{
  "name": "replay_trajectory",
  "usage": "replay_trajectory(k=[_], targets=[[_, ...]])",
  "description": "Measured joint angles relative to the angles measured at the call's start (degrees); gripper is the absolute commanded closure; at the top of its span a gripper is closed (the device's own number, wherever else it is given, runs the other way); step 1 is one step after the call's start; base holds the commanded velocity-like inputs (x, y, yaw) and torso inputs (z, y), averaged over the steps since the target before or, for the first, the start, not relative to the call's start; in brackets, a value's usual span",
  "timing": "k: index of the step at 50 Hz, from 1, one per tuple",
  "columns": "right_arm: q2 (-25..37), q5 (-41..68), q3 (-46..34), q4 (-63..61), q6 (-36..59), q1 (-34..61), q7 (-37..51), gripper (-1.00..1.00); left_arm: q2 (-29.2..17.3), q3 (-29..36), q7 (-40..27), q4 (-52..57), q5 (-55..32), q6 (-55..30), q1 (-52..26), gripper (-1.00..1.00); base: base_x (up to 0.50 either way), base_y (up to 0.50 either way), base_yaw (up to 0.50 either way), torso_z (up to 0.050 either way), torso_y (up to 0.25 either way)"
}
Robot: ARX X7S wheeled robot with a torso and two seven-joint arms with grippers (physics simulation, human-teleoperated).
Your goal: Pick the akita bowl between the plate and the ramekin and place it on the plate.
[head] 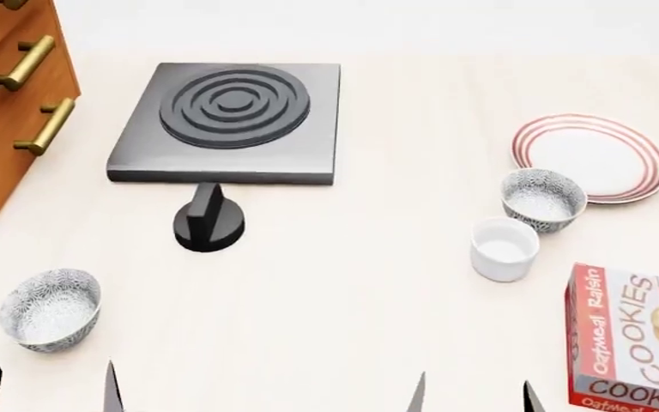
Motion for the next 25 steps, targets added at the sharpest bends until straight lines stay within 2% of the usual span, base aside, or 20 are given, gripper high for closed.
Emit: replay_trajectory(k=[25], targets=[[4.5, 8.6, 2.8, -21.7, 8.4, -0.1, 3.0, -1.00, -2.6, -0.8, -5.4, 15.4, -1.7, -8.4, -1.8, -1.00, 0.50, 0.00, 0.00, 0.000, 0.000]])
